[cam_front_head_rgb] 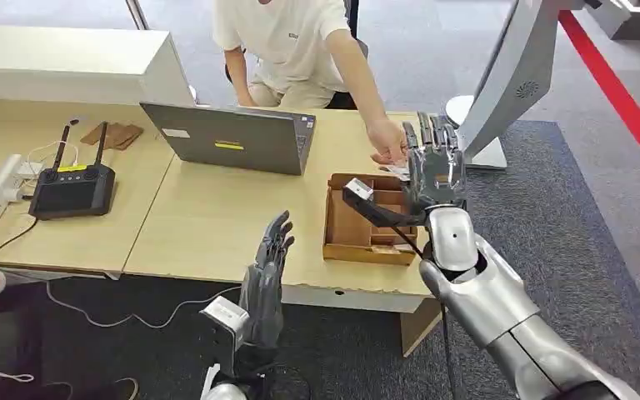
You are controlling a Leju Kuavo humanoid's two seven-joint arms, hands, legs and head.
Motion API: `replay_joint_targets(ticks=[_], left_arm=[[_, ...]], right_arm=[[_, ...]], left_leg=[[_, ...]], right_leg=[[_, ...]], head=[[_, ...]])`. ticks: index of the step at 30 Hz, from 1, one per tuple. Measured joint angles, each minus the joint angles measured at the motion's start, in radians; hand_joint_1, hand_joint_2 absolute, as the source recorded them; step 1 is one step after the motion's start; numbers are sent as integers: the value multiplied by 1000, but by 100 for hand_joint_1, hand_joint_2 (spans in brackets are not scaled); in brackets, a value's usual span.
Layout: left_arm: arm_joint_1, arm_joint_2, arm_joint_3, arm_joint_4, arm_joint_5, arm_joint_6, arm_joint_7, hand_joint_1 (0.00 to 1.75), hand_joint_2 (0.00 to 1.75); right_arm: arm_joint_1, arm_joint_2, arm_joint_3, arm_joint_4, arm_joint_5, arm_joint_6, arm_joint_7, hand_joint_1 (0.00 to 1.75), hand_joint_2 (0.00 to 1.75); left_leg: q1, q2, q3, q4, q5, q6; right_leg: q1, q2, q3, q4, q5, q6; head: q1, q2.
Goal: Pass the card to the sensor for recognition and then transmit it.
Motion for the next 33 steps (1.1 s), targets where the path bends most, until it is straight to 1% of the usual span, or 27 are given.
replay_joint_targets(ticks=[4, 9, 16, 22, 28, 32, 33], left_arm=[[-1, 0, -2, 1, 2, 0, -3, 0, 0], [-4, 0, -7, 8, 4, 0, -6, 0, 0], [-5, 0, -8, 15, 4, 0, -4, 0, 0], [-13, 0, -16, 23, 13, 0, -3, 0, 0], [-16, 0, -19, 25, 16, 0, -5, 0, 0], [-19, -1, -22, 29, 11, 0, -8, 0, 0], [-19, -1, -22, 29, 8, 0, -8, 0, 0]], right_arm=[[0, 0, 0, 8, -8, -10, 0, 175, 175], [-3, 0, 0, 19, -31, -45, -3, 175, 175], [-7, 1, 0, 23, -37, -51, -3, 175, 175], [-7, 1, 0, 27, -39, -79, -3, 175, 175], [-7, 2, 0, 27, -45, -90, -10, 175, 175], [8, 1, -2, 14, -78, -174, -43, 175, 175], [17, 0, -3, 5, -77, -185, -46, 175, 175]], left_leg=[[0, 0, 0, 0, 0, 0], [0, 0, 0, 0, 0, 0], [0, 0, 0, 0, 0, 0], [0, 0, 0, 0, 0, 0], [0, 0, 0, 0, 0, 0], [0, 0, 0, 0, 0, 0], [0, 0, 0, 0, 0, 0]], right_leg=[[0, 0, 0, 0, 0, 0], [0, 0, 0, 0, 0, 0], [0, 0, 0, 0, 0, 0], [0, 0, 0, 0, 0, 0], [0, 0, 0, 0, 0, 0], [0, 0, 0, 0, 0, 0], [0, 0, 0, 0, 0, 0]], head=[[0, 0], [0, 0], [0, 0], [0, 0], [0, 0], [0, 0], [0, 0]])
